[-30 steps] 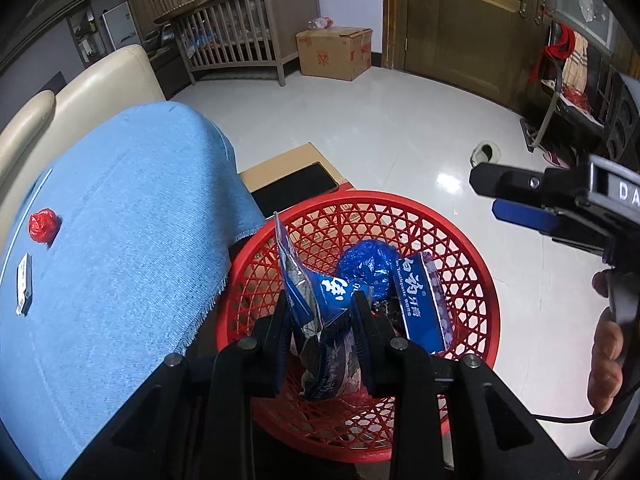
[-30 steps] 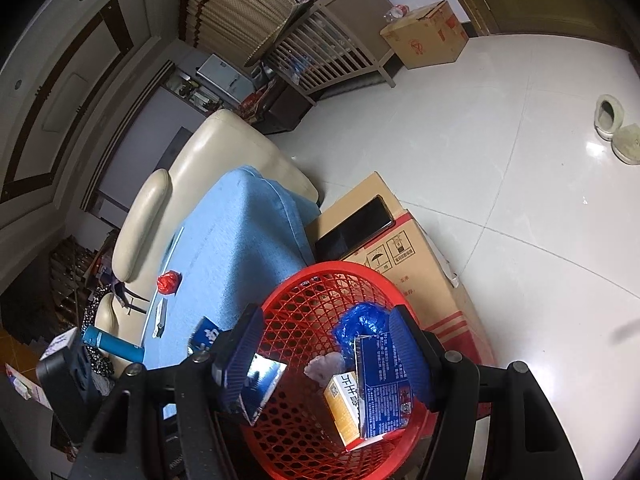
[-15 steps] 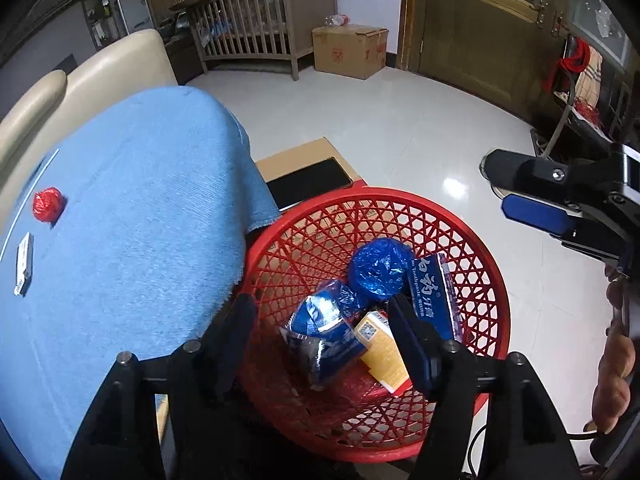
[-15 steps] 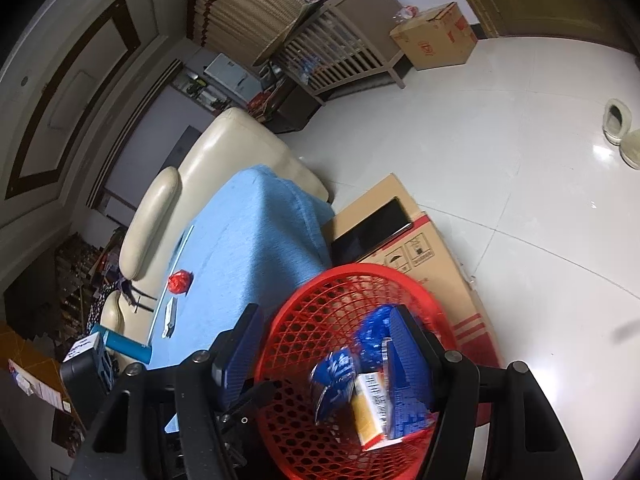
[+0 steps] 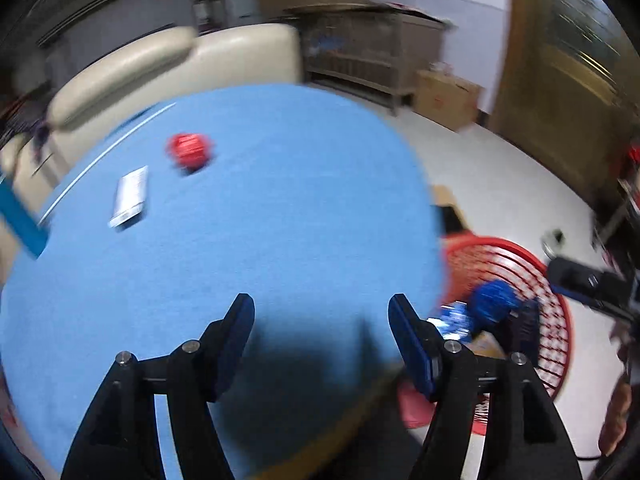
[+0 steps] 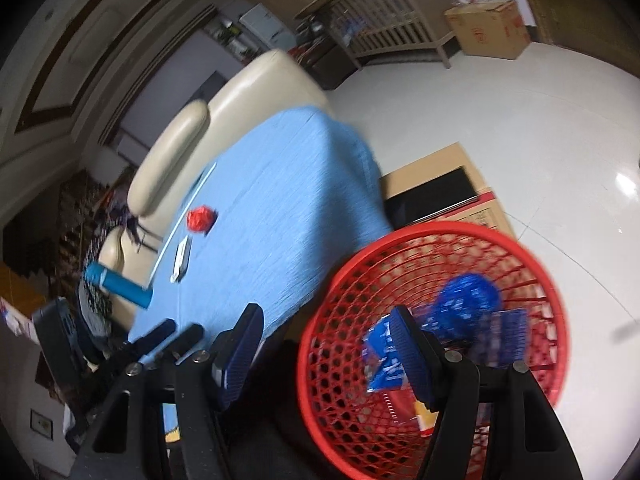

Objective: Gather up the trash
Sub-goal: 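Move the right tool back to the table and grasp the red plastic bag, then grasp the white medicine box with the left tool while the right tool holds the red bag, then carry the red bag in the right tool while the left tool carries the medicine box to the basket, then lower the red bag into the red basket and open the right tool, then lower the white medicine box into the basket and open the left tool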

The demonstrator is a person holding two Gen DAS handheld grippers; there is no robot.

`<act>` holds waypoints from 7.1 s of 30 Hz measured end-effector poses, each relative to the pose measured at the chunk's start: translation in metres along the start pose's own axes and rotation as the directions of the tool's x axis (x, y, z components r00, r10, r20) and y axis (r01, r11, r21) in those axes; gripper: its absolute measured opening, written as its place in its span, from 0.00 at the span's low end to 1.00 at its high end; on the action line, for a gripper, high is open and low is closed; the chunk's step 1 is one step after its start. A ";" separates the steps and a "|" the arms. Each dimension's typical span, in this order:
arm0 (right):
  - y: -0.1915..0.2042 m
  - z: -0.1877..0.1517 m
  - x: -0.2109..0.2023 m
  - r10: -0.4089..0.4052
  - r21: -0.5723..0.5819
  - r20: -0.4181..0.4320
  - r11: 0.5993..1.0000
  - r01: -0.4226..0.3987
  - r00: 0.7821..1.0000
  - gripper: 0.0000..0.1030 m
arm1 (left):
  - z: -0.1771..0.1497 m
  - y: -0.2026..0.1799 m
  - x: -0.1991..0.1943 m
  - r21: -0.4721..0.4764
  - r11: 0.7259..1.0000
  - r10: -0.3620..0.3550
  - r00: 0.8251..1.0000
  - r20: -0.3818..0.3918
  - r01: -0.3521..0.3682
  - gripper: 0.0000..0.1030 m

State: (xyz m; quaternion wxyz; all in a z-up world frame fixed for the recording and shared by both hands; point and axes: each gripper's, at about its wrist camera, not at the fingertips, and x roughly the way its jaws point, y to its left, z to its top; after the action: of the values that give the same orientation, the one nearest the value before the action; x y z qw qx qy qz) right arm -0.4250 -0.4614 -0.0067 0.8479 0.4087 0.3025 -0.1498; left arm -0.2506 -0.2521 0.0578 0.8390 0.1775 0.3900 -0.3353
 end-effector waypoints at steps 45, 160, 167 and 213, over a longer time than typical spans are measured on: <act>0.278 0.124 0.335 -0.115 -0.437 -0.182 0.899 0.025 0.977 0.67 | -0.035 0.227 0.027 -0.404 0.876 0.251 0.964 -0.088 -0.265 0.70; -0.039 -0.001 -0.036 -0.164 -0.063 0.082 0.984 0.169 0.983 0.48 | -0.002 -0.096 -0.019 0.187 0.976 -0.110 0.994 -0.013 0.110 0.45; -0.056 -0.007 -0.021 -0.188 -0.021 0.005 0.982 0.188 0.982 0.64 | -0.002 -0.108 -0.015 0.209 0.971 -0.116 0.993 -0.025 0.119 0.45; -0.070 0.010 -0.064 -0.136 0.092 0.139 0.988 0.124 0.981 0.71 | -0.012 -0.151 0.002 0.304 0.934 -0.157 0.980 -0.126 0.188 0.69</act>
State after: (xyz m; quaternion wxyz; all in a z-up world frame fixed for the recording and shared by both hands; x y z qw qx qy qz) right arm -0.5058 -0.5123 -0.0034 0.8384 0.4106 0.2598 -0.2468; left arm -0.3619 -0.3536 0.0429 0.7469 0.2903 0.3870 -0.4561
